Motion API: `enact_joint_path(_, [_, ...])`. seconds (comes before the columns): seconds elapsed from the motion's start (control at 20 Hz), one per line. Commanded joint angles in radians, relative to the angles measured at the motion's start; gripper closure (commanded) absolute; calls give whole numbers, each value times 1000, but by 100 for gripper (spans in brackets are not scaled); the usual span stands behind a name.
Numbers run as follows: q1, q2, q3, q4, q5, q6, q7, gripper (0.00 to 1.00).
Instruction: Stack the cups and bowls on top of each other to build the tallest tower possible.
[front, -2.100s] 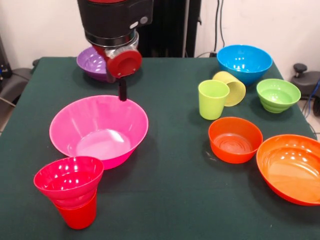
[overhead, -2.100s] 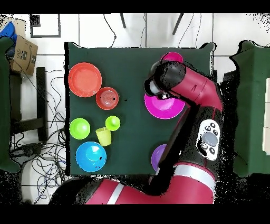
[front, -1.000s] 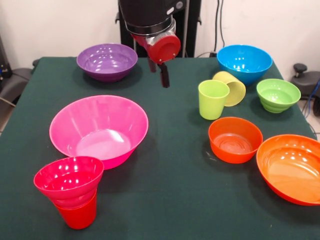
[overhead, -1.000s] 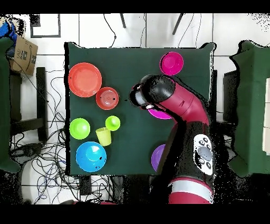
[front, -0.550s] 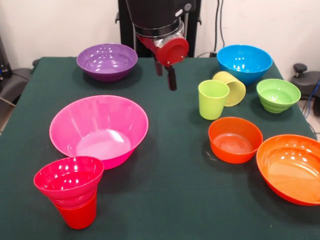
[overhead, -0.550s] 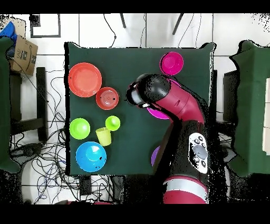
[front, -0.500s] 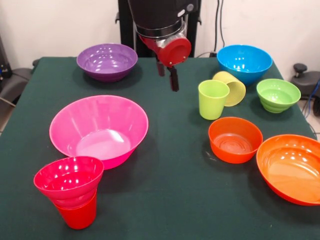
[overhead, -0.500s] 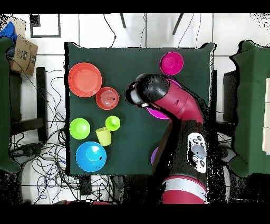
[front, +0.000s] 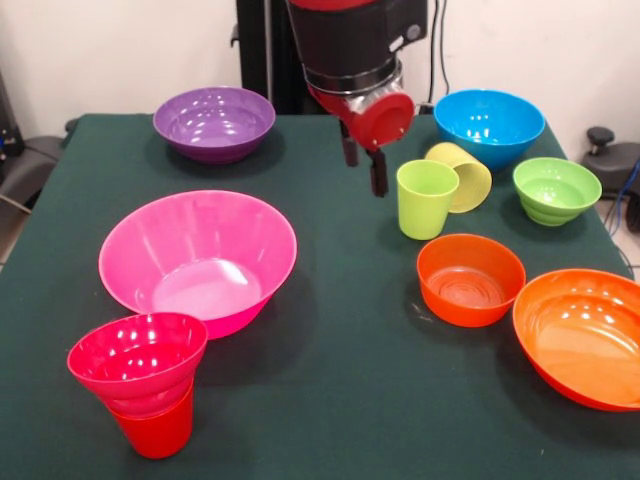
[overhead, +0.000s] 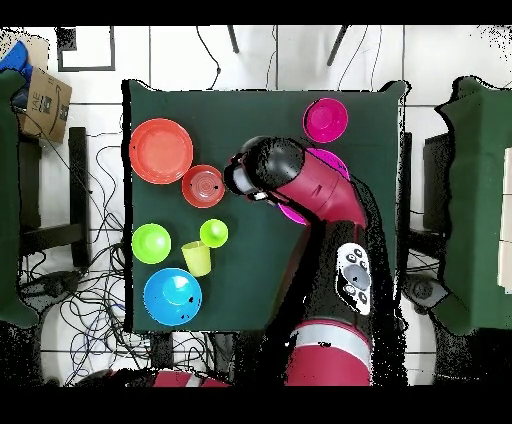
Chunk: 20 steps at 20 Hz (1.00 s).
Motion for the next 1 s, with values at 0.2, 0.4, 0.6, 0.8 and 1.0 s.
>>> enact_joint_path(0.2, [23, 102, 29, -58, -34, -113, 133, 0])
enact_joint_path(0.4, [12, 118, 3, -86, -70, -160, 90, 0])
enact_joint_path(0.6, [8, 116, 17, -79, -63, -165, 83, 0])
enact_joint_path(0.8, [8, 98, 46, -39, -39, -159, 82, 0])
enact_joint_path(1.0, [4, 67, 62, 0, -23, -126, 81, 0])
